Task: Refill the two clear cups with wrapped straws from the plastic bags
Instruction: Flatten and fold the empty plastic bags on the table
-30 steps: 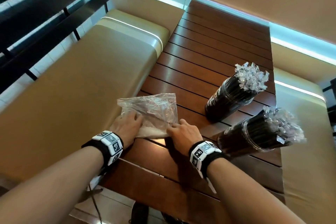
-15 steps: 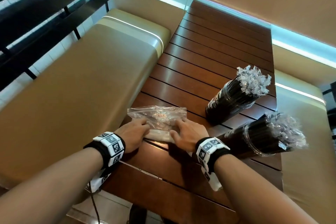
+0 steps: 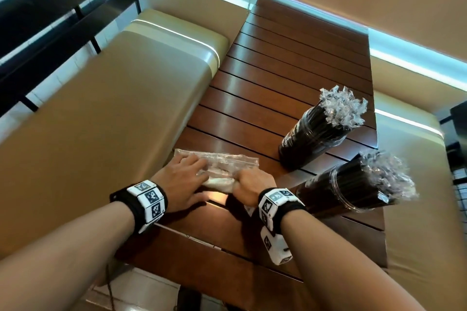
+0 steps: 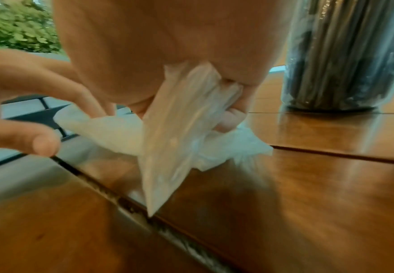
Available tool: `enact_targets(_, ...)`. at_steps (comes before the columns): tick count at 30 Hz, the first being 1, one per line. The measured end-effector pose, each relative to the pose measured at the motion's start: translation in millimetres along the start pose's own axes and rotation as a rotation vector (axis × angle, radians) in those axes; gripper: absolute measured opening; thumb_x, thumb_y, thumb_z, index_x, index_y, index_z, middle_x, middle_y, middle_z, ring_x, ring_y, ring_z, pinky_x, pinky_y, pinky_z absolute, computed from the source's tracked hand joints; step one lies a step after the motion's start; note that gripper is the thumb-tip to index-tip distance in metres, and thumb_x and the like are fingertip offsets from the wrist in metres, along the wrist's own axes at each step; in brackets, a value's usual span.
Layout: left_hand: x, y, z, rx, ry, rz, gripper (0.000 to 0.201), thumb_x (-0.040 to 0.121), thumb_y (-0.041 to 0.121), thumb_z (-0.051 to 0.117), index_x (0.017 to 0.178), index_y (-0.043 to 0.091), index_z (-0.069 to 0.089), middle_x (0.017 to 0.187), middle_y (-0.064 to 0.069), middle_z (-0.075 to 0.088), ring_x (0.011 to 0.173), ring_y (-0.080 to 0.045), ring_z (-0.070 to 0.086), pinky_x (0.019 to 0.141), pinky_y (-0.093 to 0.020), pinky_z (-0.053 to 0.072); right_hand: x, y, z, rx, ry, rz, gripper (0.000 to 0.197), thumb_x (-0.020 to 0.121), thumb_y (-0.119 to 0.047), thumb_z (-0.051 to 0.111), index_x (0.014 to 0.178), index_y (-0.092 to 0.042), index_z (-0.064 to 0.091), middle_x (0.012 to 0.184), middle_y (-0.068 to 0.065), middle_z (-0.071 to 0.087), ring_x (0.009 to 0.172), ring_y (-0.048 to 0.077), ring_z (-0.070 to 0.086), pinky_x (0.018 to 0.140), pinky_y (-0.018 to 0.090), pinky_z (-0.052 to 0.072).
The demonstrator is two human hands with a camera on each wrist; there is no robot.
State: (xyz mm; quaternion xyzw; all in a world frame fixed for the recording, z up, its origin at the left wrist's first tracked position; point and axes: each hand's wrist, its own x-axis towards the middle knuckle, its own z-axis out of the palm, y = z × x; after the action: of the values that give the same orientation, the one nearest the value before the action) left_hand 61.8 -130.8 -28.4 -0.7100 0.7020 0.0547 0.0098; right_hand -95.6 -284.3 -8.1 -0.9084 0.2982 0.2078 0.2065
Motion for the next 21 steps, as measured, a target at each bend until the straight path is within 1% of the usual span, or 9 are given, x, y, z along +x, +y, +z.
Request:
enact_targets(2, 1.1, 2.1, -1.0, 0.027, -0.059, -0.001, 0.025, 0.082, 0.040, 0.055, 0.100, 0.025, 0.064, 0.103, 0.001, 0.061, 0.097, -0.023, 0.060, 0.089, -0.041, 0.048, 2.6, 0.2, 0.2, 0.029, -0.038, 0.060, 0.026, 0.078, -0.028, 0.045, 0.097, -0.024, 0.063, 0.098, 0.002, 0.067, 0.096, 0.028, 0.065, 0.084, 0.035, 0.051)
enact_targets(5, 10.8, 5.3, -5.1, -0.146, -0.127, -0.167, 0.039, 0.078, 0.008, 0.056, 0.114, 0.023, 0.061, 0.112, 0.001, 0.059, 0.108, -0.023, 0.059, 0.096, -0.036, 0.042, 0.0, -1.0, 6.6, -0.026, 0.157, 0.027, 0.026, 0.082, -0.029, 0.047, 0.107, -0.024, 0.053, 0.105, 0.000, 0.063, 0.095, 0.026, 0.062, 0.076, 0.036, 0.050)
enact_targets(8, 19.9, 3.1, -5.6, -0.249, -0.184, -0.307, 0.036, 0.082, 0.005, 0.050, 0.116, 0.018, 0.055, 0.114, -0.001, 0.056, 0.109, -0.024, 0.056, 0.093, -0.036, 0.045, -6.1, 2.4, 16.6, -0.081, 0.301, -0.182, 0.038, 0.086, -0.045, 0.046, 0.119, -0.026, 0.041, 0.113, -0.002, 0.051, 0.095, 0.021, 0.057, 0.068, 0.039, 0.054)
enact_targets(10, 23.3, 1.2, -5.1, -0.253, -0.230, -0.364, 0.032, 0.083, 0.007, 0.049, 0.112, 0.019, 0.052, 0.111, 0.000, 0.055, 0.106, -0.024, 0.057, 0.086, -0.036, 0.046, -10.5, 4.8, 21.5, -0.219, 0.257, -0.309, 0.054, 0.085, -0.061, 0.044, 0.126, -0.028, 0.038, 0.117, -0.002, 0.049, 0.098, 0.019, 0.053, 0.064, 0.038, 0.054)
enact_targets(11, 24.6, 1.6, -5.1, -0.236, -0.256, -0.376, 0.030, 0.083, 0.008, 0.050, 0.112, 0.019, 0.051, 0.111, 0.000, 0.055, 0.106, -0.023, 0.057, 0.082, -0.034, 0.043, -11.5, 6.0, 23.7, -0.287, 0.233, -0.331, 0.056, 0.085, -0.061, 0.047, 0.128, -0.027, 0.038, 0.119, -0.001, 0.050, 0.101, 0.020, 0.052, 0.064, 0.038, 0.054)
enact_targets(13, 24.8, 4.3, -4.9, -0.194, -0.289, -0.396, 0.029, 0.084, 0.009, 0.050, 0.111, 0.021, 0.050, 0.111, 0.001, 0.057, 0.105, -0.024, 0.058, 0.080, -0.034, 0.038, -10.3, 5.7, 24.9, -0.331, 0.250, -0.301, 0.043, 0.089, -0.044, 0.053, 0.127, -0.024, 0.044, 0.119, -0.002, 0.055, 0.107, 0.023, 0.052, 0.062, 0.036, 0.051)
enact_targets(16, 20.1, 5.4, -3.5, -0.203, -0.208, -0.443, 0.036, 0.079, 0.009, 0.056, 0.111, 0.023, 0.048, 0.107, 0.001, 0.054, 0.095, -0.026, 0.058, 0.080, -0.038, 0.043, -2.7, 0.5, 19.6, -0.236, 0.325, -0.234, 0.020, 0.088, -0.026, 0.050, 0.107, -0.023, 0.056, 0.103, -0.005, 0.062, 0.102, 0.023, 0.052, 0.059, 0.033, 0.044)
enact_targets(19, 14.2, 4.5, -0.8, -0.028, -0.036, -0.297, 0.046, 0.060, 0.004, 0.072, 0.101, 0.023, 0.060, 0.098, -0.003, 0.053, 0.080, -0.023, 0.053, 0.072, -0.036, 0.044, 8.0, -2.2, 9.8, -0.140, 0.211, -0.155, 0.017, 0.082, -0.029, 0.050, 0.094, -0.025, 0.061, 0.093, -0.002, 0.066, 0.095, 0.025, 0.059, 0.066, 0.033, 0.049)
enact_targets(21, 8.7, 4.1, -0.8, 0.097, 0.028, -0.148, 0.036, 0.058, 0.013, 0.072, 0.093, 0.021, 0.067, 0.099, -0.004, 0.060, 0.088, -0.026, 0.058, 0.079, -0.041, 0.044, 12.7, -3.6, 2.1, -0.107, 0.066, -0.065, 0.022, 0.085, -0.034, 0.050, 0.099, -0.028, 0.065, 0.098, 0.001, 0.068, 0.095, 0.028, 0.063, 0.071, 0.031, 0.048)
